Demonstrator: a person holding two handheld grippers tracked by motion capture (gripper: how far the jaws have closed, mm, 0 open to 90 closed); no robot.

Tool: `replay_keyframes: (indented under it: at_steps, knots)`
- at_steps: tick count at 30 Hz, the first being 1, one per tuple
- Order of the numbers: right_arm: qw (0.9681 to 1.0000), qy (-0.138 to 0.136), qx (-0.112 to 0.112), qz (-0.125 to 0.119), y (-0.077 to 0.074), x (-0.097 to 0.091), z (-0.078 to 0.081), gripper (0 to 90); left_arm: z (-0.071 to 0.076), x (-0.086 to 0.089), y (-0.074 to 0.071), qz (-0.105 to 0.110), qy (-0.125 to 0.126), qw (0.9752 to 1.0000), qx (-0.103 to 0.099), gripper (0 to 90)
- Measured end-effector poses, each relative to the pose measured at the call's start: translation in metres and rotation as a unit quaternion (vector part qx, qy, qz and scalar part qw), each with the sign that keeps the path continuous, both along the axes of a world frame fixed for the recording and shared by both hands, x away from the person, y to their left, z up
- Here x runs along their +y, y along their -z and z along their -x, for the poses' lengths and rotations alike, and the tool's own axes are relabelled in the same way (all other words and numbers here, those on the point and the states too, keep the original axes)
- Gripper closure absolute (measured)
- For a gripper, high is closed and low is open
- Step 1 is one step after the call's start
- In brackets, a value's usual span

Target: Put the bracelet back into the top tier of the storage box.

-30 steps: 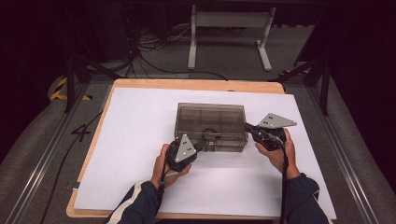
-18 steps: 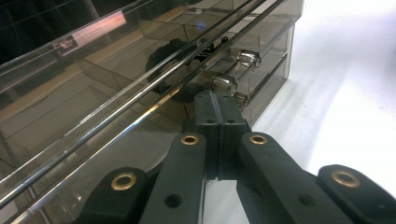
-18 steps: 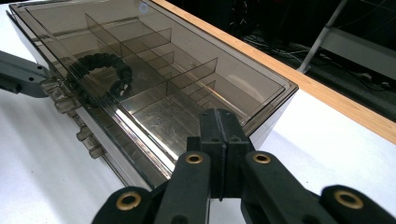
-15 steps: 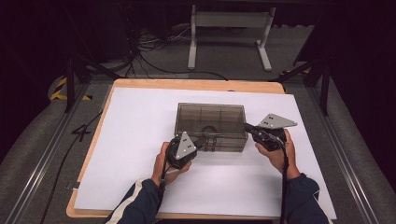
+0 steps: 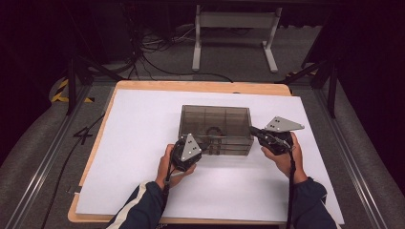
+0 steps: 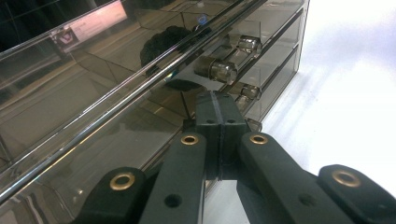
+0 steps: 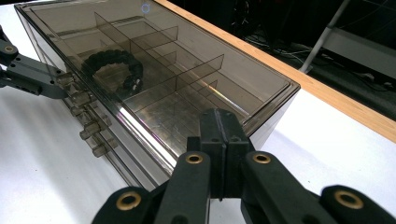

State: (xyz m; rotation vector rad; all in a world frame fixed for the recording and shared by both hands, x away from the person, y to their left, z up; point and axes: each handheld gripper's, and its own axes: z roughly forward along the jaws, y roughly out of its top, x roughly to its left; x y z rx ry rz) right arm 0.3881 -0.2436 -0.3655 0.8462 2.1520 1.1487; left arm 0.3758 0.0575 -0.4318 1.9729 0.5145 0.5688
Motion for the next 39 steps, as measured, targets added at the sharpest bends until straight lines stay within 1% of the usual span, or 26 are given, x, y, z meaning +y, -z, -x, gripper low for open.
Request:
replay_keyframes:
  at_steps: [3, 4, 6, 8, 16, 17, 20, 22, 24, 29, 31, 32, 34, 36, 39]
  knots:
    - [1.0, 0.0, 0.001, -0.001, 0.0, 0.0, 0.0, 90.0, 0.0, 0.001, 0.0, 0.001, 0.0, 1.0, 0.004, 89.1]
    - [1.0, -0.001, 0.002, -0.001, 0.0, -0.001, 0.0, 90.0, 0.001, 0.002, -0.001, -0.004, -0.002, 1.0, 0.003, 88.0]
    - [1.0, -0.002, 0.002, -0.001, 0.0, -0.001, 0.0, 90.0, 0.001, 0.003, -0.001, -0.005, -0.003, 1.0, 0.0, 87.9]
    - [1.0, -0.002, 0.002, -0.001, 0.0, -0.001, 0.0, 90.0, 0.001, 0.005, -0.002, -0.006, -0.004, 1.0, 0.002, 87.9]
    - [1.0, -0.004, 0.0, 0.003, -0.001, 0.0, 0.0, 90.0, 0.006, 0.019, -0.004, -0.016, -0.004, 0.9999, 0.001, 87.6]
    - [1.0, -0.004, 0.001, 0.004, -0.001, 0.0, 0.0, 90.0, 0.007, 0.02, -0.004, -0.014, -0.005, 0.9999, 0.001, 87.4]
    - [1.0, -0.003, 0.0, 0.008, -0.001, 0.001, 0.0, 90.0, 0.008, 0.025, -0.005, -0.019, -0.005, 0.9998, 0.0, 87.4]
    - [0.9999, -0.004, -0.001, 0.01, -0.001, 0.001, 0.0, 90.0, 0.008, 0.025, -0.005, -0.017, -0.006, 0.9998, 0.002, 87.4]
    - [0.9999, -0.004, -0.001, 0.011, -0.001, 0.001, 0.0, 90.0, 0.008, 0.027, -0.005, -0.02, -0.006, 0.9998, 0.002, 87.6]
    - [0.9998, -0.005, -0.001, 0.018, -0.002, 0.001, 0.0, 90.0, 0.011, 0.031, -0.006, -0.026, 0.0, 0.9997, 0.004, 87.9]
    - [0.9998, -0.005, -0.003, 0.021, -0.003, 0.002, 0.001, 90.0, 0.012, 0.032, -0.006, -0.027, 0.001, 0.9996, 0.004, 87.8]
    - [0.9995, -0.005, -0.004, 0.03, -0.004, 0.003, 0.001, 90.0, 0.014, 0.036, -0.007, -0.034, 0.003, 0.9994, 0.004, 87.9]
    - [0.9995, -0.005, -0.004, 0.029, -0.004, 0.003, 0.002, 90.0, 0.015, 0.037, -0.007, -0.036, 0.004, 0.9994, 0.003, 87.8]
    - [0.9995, -0.001, -0.009, 0.029, -0.004, 0.002, 0.002, 90.0, 0.017, 0.042, -0.007, -0.037, 0.004, 0.9993, 0.005, 87.8]
    - [0.9996, -0.005, -0.015, 0.024, -0.008, 0.0, 0.006, 90.0, 0.019, 0.047, -0.008, -0.038, 0.006, 0.9992, 0.008, 87.4]
